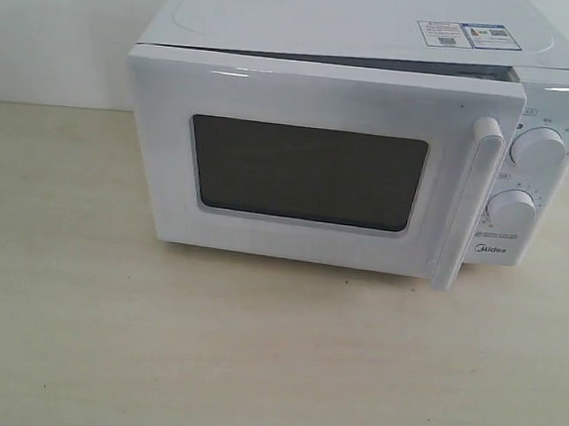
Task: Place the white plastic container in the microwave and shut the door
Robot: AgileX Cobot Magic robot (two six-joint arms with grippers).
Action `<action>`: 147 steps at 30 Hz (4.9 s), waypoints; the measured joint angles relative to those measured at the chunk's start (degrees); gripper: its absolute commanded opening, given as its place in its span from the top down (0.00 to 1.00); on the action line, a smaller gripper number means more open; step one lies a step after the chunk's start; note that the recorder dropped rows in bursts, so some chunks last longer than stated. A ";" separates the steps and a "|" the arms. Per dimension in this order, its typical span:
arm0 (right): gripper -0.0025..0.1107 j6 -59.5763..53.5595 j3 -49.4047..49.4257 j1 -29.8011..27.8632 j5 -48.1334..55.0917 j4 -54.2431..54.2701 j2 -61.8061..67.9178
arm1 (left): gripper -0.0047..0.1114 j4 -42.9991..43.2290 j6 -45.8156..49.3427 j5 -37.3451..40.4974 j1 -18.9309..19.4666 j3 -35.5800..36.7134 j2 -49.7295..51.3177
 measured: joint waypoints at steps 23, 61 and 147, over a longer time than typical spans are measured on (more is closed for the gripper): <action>0.98 43.16 -31.42 0.00 -6.10 -15.49 4.23 | 0.93 -2.06 -1.94 -2.48 0.00 0.52 -1.72; 0.98 66.58 -29.59 34.78 24.64 -19.03 53.60 | 0.93 -2.06 -2.16 -2.48 0.00 2.37 -1.72; 0.98 -11.53 -36.82 33.12 -32.44 41.65 93.26 | 0.93 -2.99 -2.38 -1.07 0.00 2.37 -1.72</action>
